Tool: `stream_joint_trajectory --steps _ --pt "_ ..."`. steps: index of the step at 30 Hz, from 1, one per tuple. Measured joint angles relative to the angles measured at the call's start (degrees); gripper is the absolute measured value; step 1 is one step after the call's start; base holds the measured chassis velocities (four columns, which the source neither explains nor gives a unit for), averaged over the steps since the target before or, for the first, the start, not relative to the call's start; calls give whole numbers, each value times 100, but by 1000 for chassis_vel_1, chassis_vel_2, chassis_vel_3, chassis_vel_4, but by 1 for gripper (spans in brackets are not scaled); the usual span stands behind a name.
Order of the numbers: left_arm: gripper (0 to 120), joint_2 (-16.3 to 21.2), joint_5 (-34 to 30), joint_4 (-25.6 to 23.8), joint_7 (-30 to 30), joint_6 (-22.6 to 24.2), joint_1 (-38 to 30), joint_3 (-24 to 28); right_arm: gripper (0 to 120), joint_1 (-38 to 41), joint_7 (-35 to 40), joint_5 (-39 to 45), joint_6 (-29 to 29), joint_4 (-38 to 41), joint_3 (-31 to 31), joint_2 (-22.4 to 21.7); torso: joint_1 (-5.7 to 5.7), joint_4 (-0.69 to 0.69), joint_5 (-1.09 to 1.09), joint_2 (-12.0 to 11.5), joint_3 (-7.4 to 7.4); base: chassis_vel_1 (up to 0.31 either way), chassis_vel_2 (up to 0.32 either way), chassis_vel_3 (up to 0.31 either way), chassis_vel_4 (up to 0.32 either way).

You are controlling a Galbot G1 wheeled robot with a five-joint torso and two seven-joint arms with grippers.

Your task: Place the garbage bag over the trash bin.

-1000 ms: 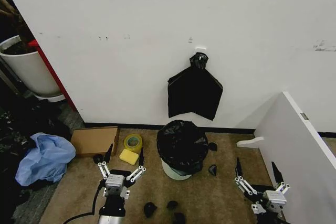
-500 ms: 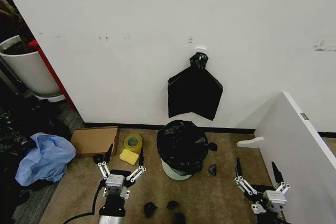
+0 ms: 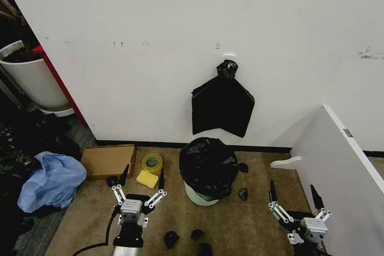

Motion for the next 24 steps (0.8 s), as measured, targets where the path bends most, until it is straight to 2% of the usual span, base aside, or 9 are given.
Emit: stream_joint_trajectory --steps 24 --pt "100 -1 -24 3 4 21 -25 -3 100 0 0 0 0 0 0 0 0 1 0 2 0 0 0 0 0"
